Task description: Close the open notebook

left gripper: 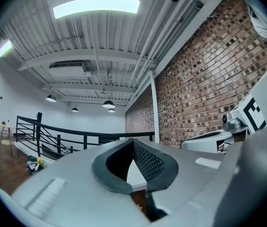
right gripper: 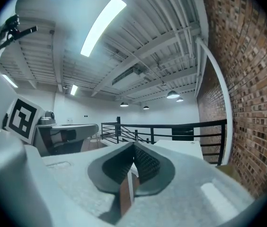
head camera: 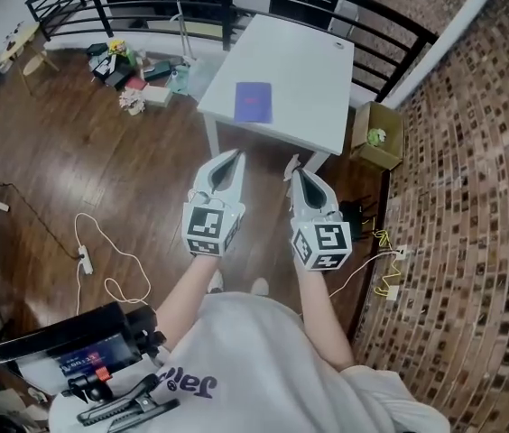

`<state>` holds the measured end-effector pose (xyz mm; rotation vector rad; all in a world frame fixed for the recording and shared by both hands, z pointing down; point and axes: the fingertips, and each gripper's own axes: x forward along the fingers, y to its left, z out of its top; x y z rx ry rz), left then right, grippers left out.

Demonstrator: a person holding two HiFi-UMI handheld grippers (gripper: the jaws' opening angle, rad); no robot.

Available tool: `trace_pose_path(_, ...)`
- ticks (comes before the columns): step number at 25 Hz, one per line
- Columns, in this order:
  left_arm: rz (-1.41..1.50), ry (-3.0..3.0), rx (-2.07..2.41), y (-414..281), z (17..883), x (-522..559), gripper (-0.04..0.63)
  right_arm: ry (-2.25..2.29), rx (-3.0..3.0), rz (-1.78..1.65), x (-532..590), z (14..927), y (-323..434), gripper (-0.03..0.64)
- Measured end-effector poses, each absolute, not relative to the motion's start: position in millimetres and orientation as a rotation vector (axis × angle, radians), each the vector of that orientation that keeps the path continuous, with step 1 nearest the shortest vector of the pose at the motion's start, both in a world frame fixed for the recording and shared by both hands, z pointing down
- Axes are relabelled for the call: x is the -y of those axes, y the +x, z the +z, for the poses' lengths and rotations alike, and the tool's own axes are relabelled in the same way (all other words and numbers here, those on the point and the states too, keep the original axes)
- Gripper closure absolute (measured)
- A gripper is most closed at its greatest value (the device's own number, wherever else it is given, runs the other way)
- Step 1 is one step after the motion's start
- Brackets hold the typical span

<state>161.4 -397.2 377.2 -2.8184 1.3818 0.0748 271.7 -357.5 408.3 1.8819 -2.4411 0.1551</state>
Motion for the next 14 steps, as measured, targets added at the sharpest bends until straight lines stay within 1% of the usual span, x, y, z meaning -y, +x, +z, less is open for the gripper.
trace_pose_path(4, 0.094, -2.830, -1.400, 140, 385, 400, 0.583, 1.829, 2.447, 0.156, 358, 411, 244, 0.627)
trace_pose_path(14, 0.065, -2.864, -1.376, 121, 393, 406, 0.583, 1.845, 2.409, 0.125, 370, 413, 230, 0.627)
